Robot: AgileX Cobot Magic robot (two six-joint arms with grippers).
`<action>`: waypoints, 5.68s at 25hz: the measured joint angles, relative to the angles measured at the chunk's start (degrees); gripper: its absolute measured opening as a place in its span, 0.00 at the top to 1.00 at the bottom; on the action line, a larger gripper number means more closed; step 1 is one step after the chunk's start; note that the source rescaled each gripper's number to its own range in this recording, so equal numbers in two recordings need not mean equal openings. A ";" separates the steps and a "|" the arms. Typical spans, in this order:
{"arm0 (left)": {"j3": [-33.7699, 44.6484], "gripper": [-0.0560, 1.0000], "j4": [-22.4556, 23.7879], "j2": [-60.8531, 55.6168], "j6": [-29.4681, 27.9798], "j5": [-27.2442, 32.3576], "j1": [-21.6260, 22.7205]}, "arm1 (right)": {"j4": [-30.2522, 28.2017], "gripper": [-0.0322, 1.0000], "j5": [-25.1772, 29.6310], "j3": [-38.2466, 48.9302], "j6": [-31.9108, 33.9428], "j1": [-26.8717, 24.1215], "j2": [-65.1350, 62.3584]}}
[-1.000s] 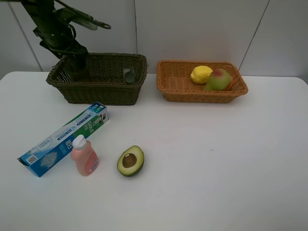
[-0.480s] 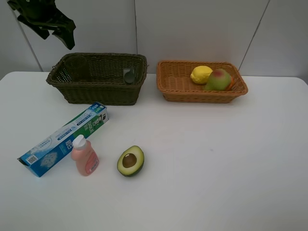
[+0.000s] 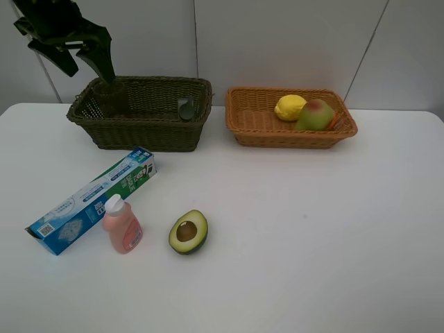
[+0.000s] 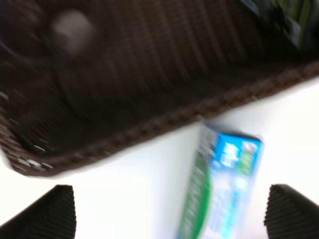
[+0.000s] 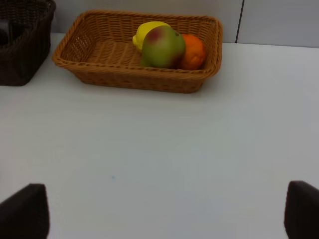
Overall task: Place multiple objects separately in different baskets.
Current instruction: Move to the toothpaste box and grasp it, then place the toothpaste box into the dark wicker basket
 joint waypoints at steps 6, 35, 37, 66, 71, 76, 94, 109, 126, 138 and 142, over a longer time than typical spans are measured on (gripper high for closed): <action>11.57 0.00 -1.14 -4.00 0.00 -2.23 -1.28 | 0.00 0.00 0.00 0.00 0.00 0.00 0.00; 36.83 0.00 5.45 -1.28 -4.27 -27.85 -9.14 | 0.00 0.00 0.00 0.00 0.00 0.00 0.00; 36.83 0.00 5.45 -0.44 -4.27 -28.82 -9.14 | 0.00 0.00 0.00 0.00 0.00 0.00 0.00; 36.83 0.43 7.51 3.37 -2.84 -30.35 -9.60 | 0.00 0.00 0.00 0.00 0.00 0.00 0.00; 36.83 0.43 7.76 3.37 -4.28 -30.53 -9.60 | 0.00 0.00 0.00 0.00 0.00 0.00 0.00; 36.83 0.43 7.95 3.37 -5.15 -30.57 -9.60 | 0.00 0.00 0.00 0.00 0.00 0.00 0.00; 33.74 0.43 7.88 1.53 -5.40 -22.83 -9.60 | 0.00 0.00 0.00 0.00 0.00 0.00 0.00; 25.82 0.43 8.11 -7.39 -5.20 -7.23 -9.60 | 0.00 0.00 0.00 0.00 0.00 0.00 0.00; 5.55 0.43 14.44 -5.02 2.70 -3.59 -9.60 | 0.00 0.00 0.00 0.00 0.00 0.00 0.00; -7.74 0.43 17.98 6.33 13.62 -6.26 -9.60 | 0.00 0.00 0.00 0.00 0.00 0.00 0.00; -8.26 0.43 17.98 8.73 15.72 -11.91 -9.60 | 0.00 0.00 0.00 0.00 0.00 0.00 0.00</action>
